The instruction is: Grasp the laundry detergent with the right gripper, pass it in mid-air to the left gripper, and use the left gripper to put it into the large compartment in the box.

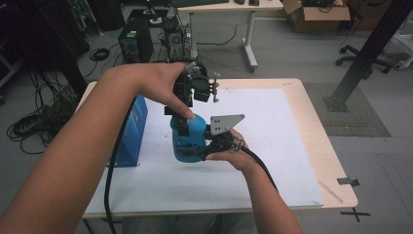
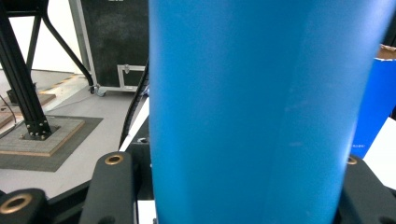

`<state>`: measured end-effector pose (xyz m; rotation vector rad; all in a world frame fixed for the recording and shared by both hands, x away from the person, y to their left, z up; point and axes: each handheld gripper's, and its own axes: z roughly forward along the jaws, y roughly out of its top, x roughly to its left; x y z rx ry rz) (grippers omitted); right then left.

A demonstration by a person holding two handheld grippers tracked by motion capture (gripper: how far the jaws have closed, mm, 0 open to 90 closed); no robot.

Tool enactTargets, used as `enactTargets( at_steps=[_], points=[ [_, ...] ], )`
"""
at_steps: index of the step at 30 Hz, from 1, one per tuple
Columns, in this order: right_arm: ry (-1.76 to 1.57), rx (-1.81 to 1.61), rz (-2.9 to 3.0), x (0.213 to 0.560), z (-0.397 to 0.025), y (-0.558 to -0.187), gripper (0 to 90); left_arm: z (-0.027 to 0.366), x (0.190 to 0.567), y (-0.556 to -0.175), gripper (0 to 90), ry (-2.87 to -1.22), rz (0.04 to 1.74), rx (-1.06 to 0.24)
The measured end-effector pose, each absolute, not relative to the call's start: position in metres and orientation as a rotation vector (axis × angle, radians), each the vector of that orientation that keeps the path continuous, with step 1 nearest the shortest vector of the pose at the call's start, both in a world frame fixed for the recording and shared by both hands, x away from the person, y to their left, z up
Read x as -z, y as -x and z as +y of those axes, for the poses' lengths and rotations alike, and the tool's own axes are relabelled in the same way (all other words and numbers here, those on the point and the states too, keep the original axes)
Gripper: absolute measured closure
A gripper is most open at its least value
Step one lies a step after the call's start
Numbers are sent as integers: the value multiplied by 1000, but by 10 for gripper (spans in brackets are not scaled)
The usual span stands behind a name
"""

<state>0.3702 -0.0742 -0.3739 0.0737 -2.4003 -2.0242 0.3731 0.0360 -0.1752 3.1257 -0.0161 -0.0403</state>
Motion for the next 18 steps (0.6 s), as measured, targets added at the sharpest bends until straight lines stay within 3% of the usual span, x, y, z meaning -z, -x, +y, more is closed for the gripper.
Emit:
enactTargets(
  at_steps=[18],
  points=[
    [-87,2043,-2408,363,-73,-371,446,37,182,-373,42,-3146,-7,19]
  ],
)
